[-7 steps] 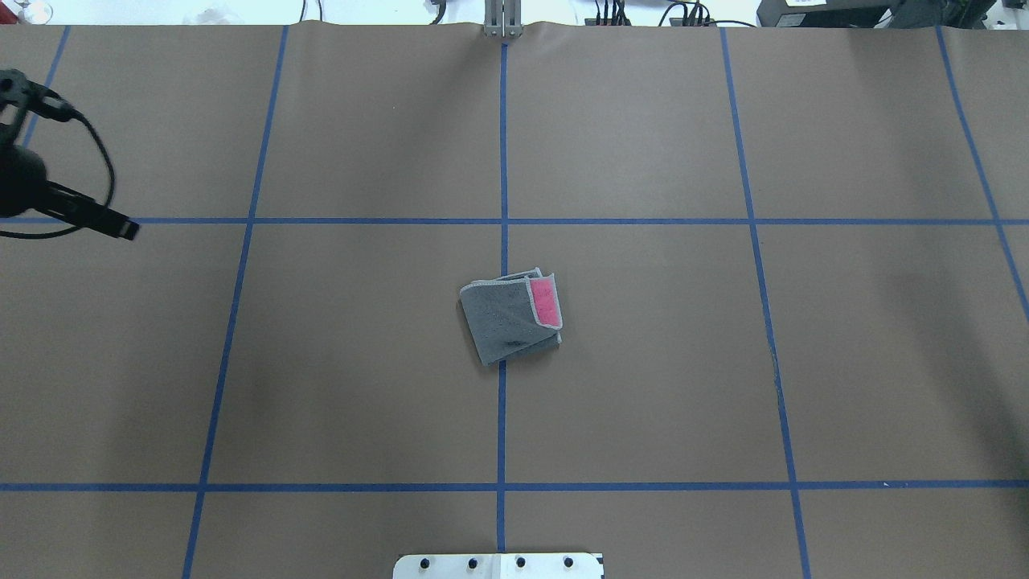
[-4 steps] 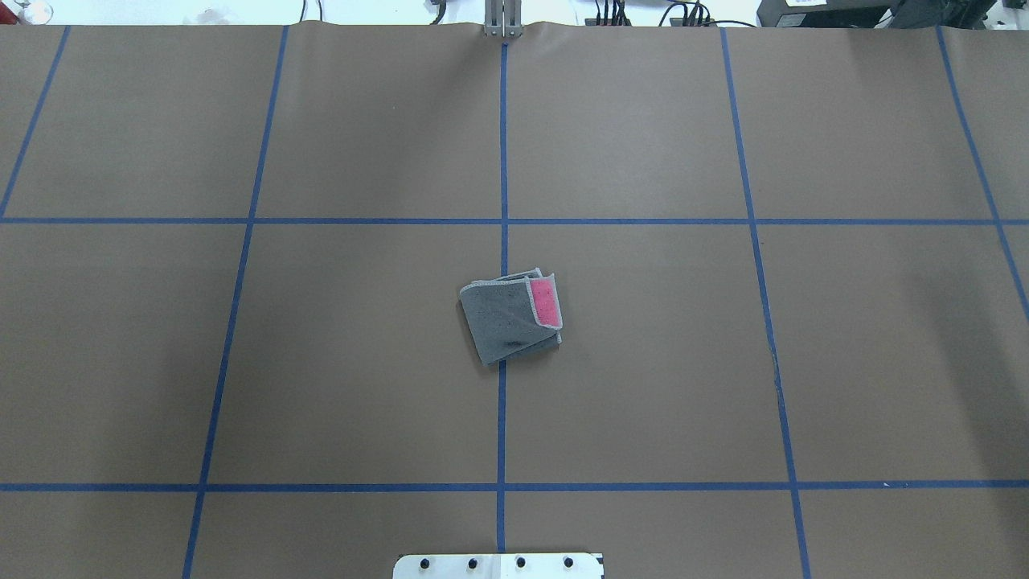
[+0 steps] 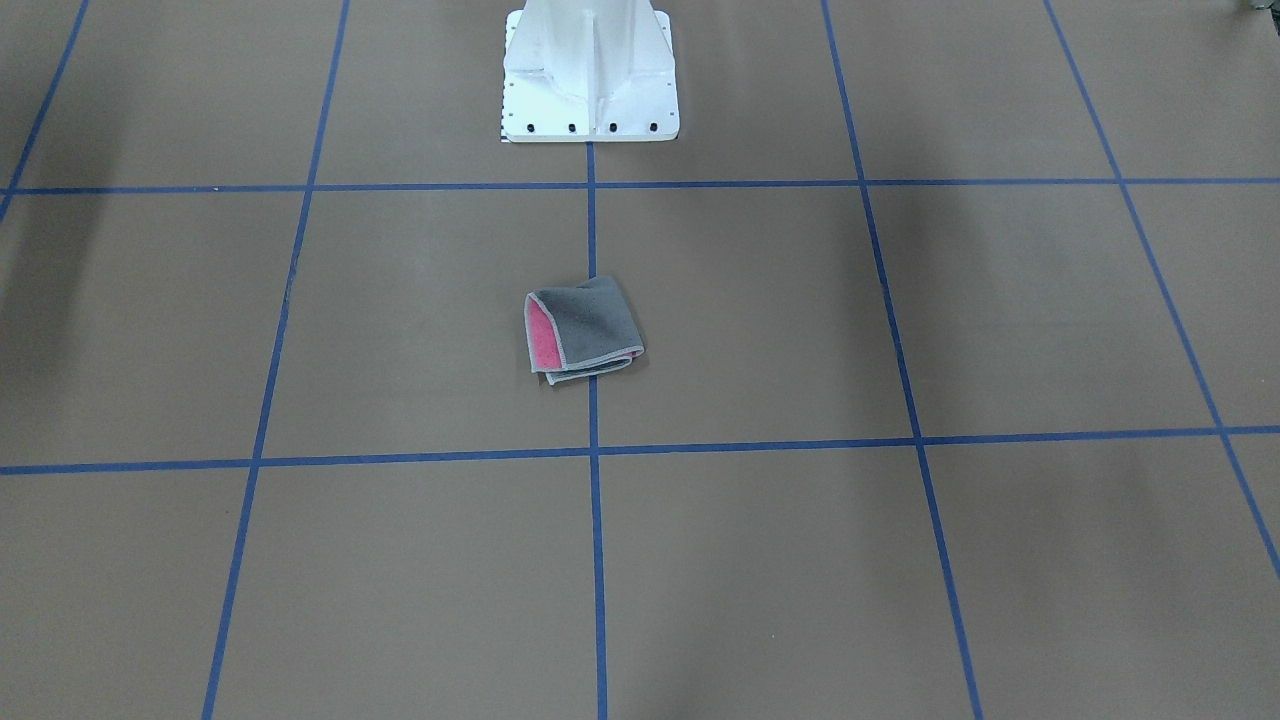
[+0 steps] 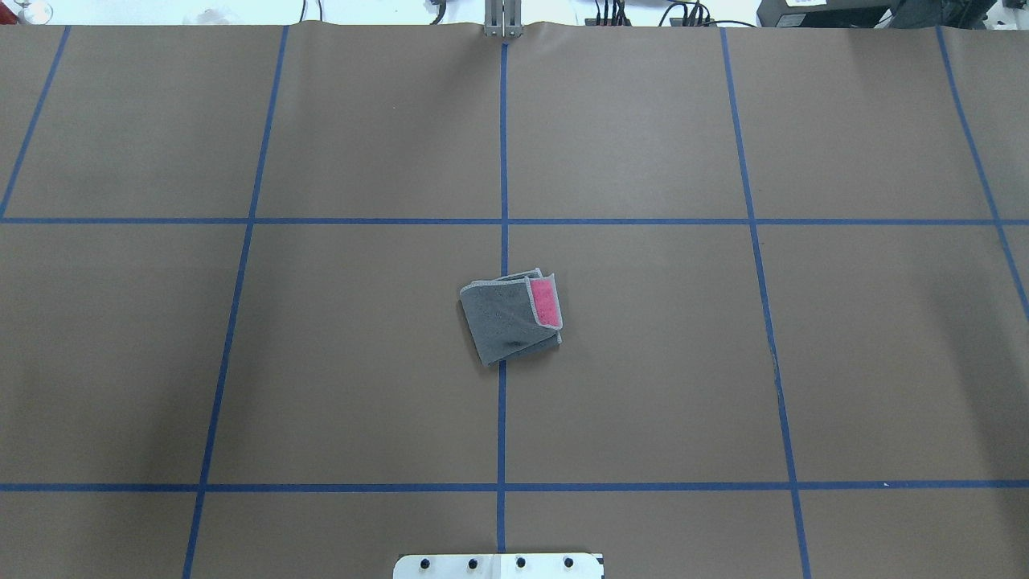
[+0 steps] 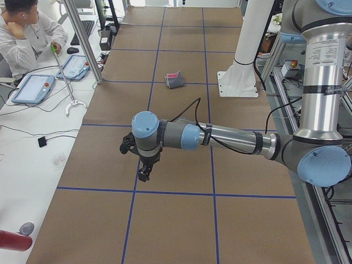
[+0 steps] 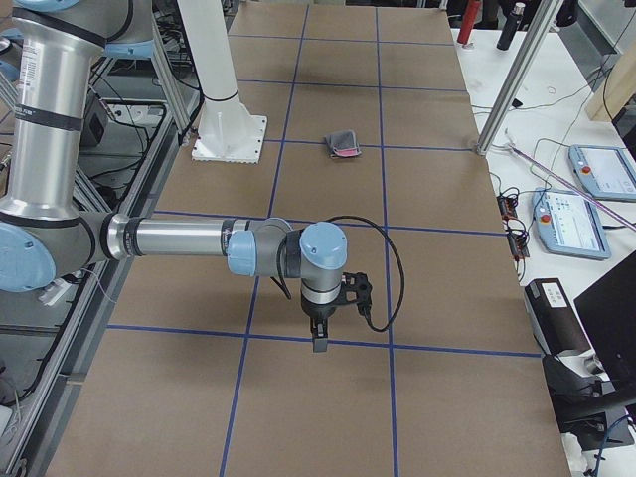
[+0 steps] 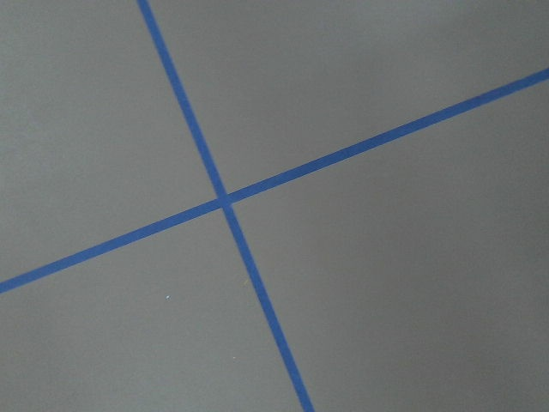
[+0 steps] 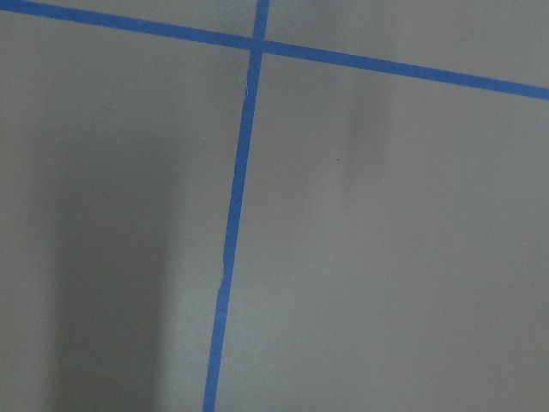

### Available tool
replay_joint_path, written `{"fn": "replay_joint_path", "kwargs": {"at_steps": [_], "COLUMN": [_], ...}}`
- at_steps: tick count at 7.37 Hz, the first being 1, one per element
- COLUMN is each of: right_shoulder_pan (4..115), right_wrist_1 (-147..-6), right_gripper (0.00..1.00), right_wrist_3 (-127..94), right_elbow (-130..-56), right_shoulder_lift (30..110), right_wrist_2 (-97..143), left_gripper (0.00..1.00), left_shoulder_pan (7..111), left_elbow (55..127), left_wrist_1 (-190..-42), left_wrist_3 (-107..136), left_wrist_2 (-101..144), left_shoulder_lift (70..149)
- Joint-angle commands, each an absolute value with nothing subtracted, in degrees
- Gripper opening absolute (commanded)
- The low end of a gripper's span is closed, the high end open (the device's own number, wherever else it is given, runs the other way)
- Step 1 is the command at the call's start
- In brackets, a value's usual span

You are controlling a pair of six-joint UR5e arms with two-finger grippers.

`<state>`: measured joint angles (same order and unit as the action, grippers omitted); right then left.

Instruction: Fold towel twice with both arms

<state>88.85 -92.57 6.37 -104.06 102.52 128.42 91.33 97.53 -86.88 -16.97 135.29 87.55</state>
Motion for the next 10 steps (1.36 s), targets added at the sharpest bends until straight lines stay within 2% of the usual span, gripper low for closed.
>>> {"fn": "replay_joint_path", "kwargs": {"at_steps": [1, 3, 5, 10], "right_shoulder_pan": [88.9, 88.9, 88.9, 88.9], "right_wrist_1": [-92.5, -92.5, -92.5, -92.5], "right_gripper": [1.0, 1.0, 1.0, 1.0], "right_wrist_3": [6.2, 6.1, 6.1, 6.0], "right_elbow": [-104.0, -104.1, -104.1, -104.2], "right_shoulder_lift": [102.5, 102.5, 102.4, 102.3], "right_wrist_2": [128.4, 128.4, 128.4, 128.4], "left_gripper": [1.0, 1.0, 1.0, 1.0], "left_shoulder_pan": [97.3, 97.5, 93.2, 92.9], "left_elbow": [97.1, 99.3, 101.2, 100.8], "left_wrist_1": [-87.1, -86.7, -87.0, -88.9], "left_wrist_3": [-17.5, -15.3, -2.5, -2.7], "left_wrist_2": [135.6, 134.8, 134.7, 135.2], "left_shoulder_lift": [83.4, 82.3, 82.8, 81.9]}}
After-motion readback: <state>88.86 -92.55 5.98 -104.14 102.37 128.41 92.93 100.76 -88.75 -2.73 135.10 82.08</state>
